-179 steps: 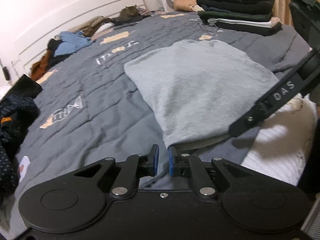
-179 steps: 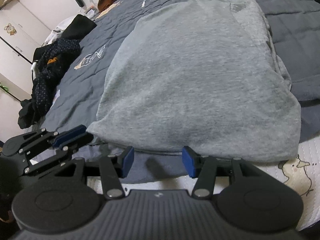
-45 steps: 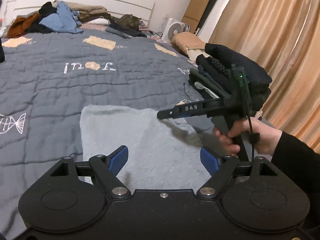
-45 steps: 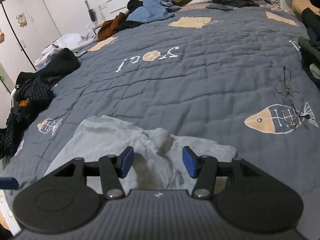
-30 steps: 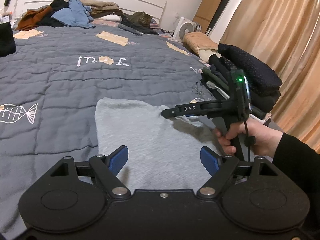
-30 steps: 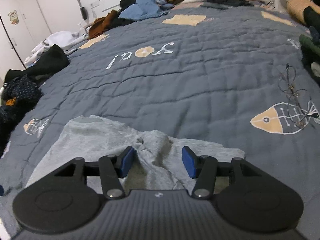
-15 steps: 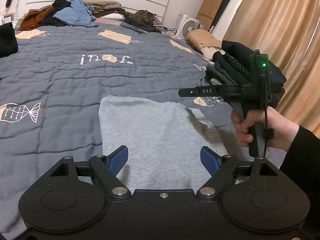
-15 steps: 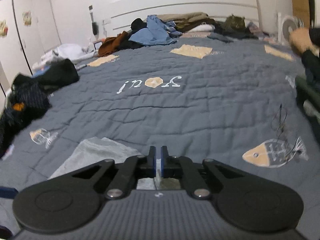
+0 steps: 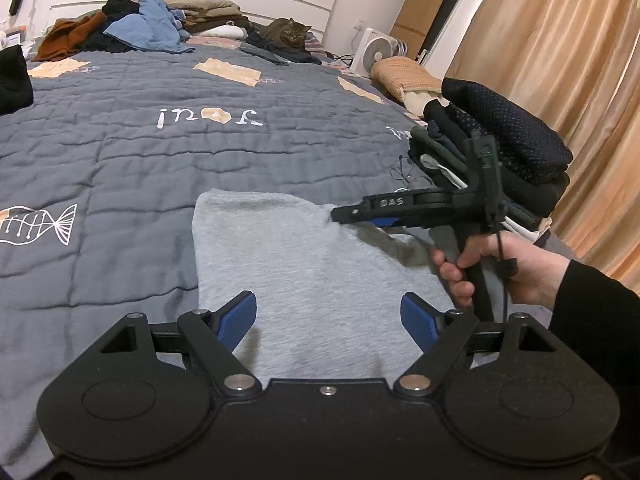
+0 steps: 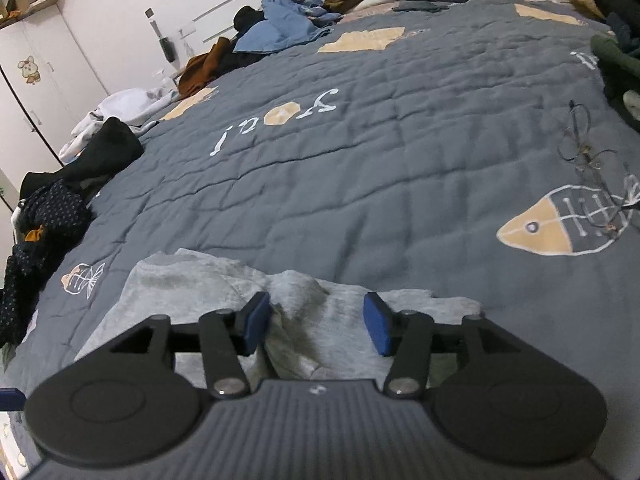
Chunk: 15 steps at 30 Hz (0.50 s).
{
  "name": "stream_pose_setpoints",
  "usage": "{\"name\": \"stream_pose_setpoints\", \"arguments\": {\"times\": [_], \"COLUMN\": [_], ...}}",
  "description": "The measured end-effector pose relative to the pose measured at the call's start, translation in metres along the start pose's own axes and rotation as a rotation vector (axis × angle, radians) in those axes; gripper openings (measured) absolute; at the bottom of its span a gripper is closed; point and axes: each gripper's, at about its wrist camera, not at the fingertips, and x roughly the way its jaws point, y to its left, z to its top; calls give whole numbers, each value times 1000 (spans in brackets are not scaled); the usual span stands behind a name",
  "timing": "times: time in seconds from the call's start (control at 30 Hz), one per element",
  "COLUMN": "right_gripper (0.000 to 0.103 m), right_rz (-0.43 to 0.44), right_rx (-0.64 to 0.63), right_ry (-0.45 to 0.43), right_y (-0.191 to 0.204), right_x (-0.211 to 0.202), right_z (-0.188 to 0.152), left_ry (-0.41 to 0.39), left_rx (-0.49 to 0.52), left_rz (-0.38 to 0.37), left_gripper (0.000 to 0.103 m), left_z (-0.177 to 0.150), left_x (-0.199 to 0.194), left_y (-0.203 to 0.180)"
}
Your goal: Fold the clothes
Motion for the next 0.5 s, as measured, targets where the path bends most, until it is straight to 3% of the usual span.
{"name": "stream_pose_setpoints", "arguments": {"times": [0.13,0.17,0.23,0.27,0.5], "right_gripper": [54,50,26,8,3], "right_rz": [-22,-31,-22,-16,-52], "right_rx": [-51,-68,-89,-99,-139], "right_ry": [1,-6,1,5,-73], "right_y": [5,7,11,13,27], "right_x": [4,4,2,1,-20], "right_z": [-5,-5,-4,-3,7], "left_ry": [0,1,2,2,8], "left_rx": [-1,-2,-3,-4,4], "left_rz": [1,3,5,6,11], "left_gripper": [78,78,78,78,78], "left_z": [0,1,1,1,1], "left_x": [1,1,2,2,5], "left_y": [-1,-1,-1,-1,0]}}
